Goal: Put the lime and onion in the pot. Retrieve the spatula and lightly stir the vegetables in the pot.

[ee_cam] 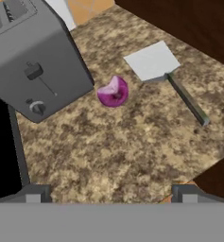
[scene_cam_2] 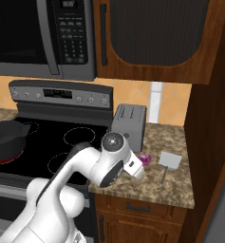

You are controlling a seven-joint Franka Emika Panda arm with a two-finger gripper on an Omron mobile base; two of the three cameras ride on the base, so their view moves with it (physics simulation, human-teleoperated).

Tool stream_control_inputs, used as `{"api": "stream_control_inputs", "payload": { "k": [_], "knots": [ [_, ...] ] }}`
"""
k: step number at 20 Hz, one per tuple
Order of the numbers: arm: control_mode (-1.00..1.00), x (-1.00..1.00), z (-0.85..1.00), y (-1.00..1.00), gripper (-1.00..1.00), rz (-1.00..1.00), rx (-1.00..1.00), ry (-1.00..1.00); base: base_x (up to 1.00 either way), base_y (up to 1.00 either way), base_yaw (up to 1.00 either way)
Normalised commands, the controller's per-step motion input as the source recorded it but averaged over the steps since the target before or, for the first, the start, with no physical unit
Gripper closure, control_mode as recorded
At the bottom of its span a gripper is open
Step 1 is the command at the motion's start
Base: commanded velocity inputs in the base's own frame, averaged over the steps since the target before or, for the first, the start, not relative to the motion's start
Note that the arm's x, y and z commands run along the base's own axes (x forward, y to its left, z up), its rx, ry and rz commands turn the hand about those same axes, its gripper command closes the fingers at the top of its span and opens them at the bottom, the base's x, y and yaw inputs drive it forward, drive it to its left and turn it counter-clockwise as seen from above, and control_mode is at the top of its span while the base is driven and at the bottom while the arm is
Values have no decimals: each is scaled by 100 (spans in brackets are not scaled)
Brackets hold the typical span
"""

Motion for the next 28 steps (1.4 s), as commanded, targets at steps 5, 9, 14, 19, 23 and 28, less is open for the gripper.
{"api": "stream_control_inputs", "payload": {
  "k": [5,9,14,19,23,28],
  "knots": [
    [-100,48,0,-49,-100,-3,5,0,0,0,0],
    [-100,64,-3,-21,-100,-11,13,1,0,0,0],
    [-100,58,-23,-23,-100,-11,15,2,0,0,0],
    [-100,29,-53,-31,-100,-8,8,1,0,0,0],
    [-100,14,-31,-12,-100,-4,4,-1,0,0,0],
    [-100,19,-16,0,-100,-2,0,-4,0,0,0]
  ]
}}
